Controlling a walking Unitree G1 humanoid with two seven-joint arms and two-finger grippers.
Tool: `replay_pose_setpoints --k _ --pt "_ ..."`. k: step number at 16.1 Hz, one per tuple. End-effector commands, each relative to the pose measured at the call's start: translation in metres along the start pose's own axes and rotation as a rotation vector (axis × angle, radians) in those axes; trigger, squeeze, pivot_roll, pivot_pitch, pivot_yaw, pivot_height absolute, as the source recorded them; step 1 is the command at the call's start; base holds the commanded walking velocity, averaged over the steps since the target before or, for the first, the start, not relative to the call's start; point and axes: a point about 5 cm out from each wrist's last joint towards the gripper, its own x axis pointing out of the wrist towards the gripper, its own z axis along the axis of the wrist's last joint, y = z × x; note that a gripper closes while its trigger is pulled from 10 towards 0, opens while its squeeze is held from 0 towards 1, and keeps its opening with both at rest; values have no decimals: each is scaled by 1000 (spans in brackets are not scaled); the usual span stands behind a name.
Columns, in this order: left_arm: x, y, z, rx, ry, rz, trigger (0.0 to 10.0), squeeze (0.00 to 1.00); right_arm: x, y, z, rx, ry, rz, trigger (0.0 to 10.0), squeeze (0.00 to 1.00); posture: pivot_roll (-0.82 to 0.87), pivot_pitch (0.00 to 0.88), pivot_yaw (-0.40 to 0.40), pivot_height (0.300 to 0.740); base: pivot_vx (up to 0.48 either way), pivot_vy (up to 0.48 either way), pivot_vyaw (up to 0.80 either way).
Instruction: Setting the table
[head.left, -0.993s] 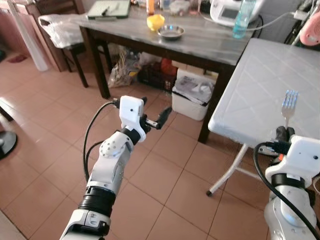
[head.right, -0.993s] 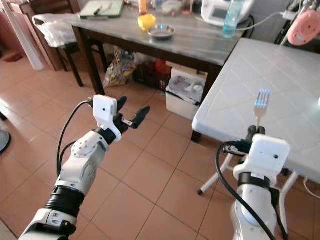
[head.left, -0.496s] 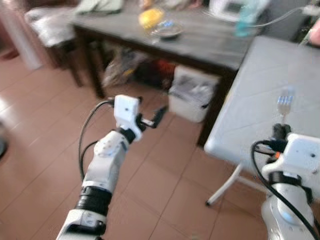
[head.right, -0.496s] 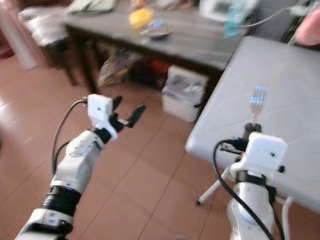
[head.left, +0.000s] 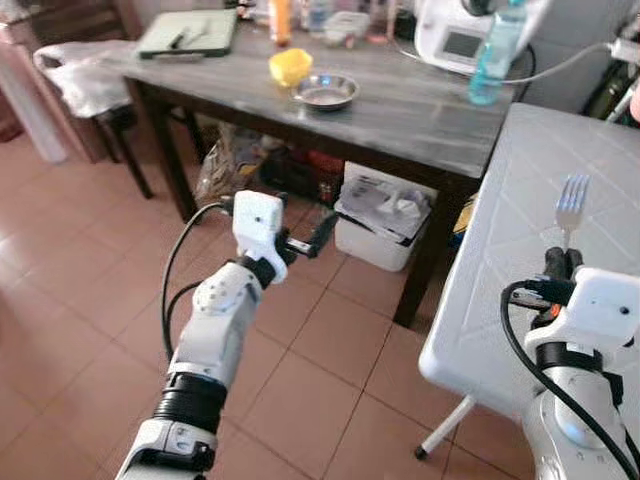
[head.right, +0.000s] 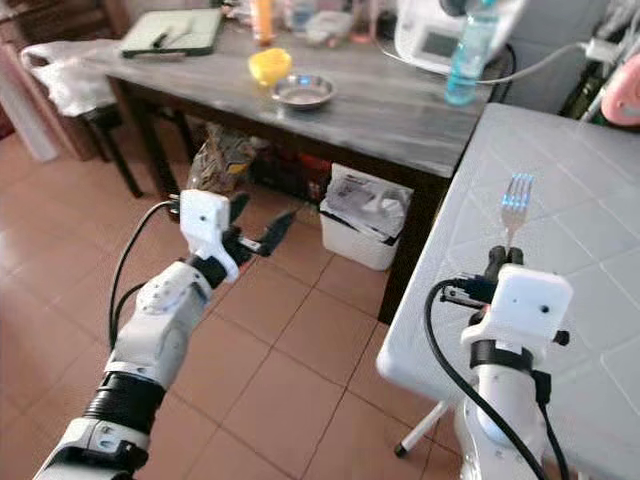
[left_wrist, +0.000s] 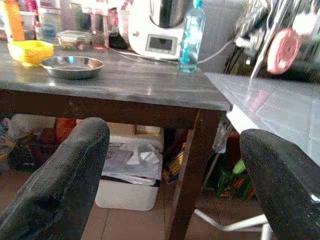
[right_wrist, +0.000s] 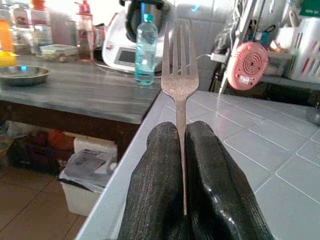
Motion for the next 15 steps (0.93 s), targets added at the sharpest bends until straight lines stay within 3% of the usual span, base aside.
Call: replay_pose_setpoints --k 1,6,15 --pt "1 -1 -4 12 24 4 10000 0 1 -2 1 -9 -7 -6 10000 0 7 91 13 740 0 0 0" --pt "3 2 -4 7 40 17 10000 0 1 -2 0 -11 -2 -5 10000 0 4 93 15 740 0 52 -316" --pt "4 0 -4 27 29 11 10000 0 0 -2 0 -12 -4 -8 10000 0 3 96 18 740 0 440 -672"
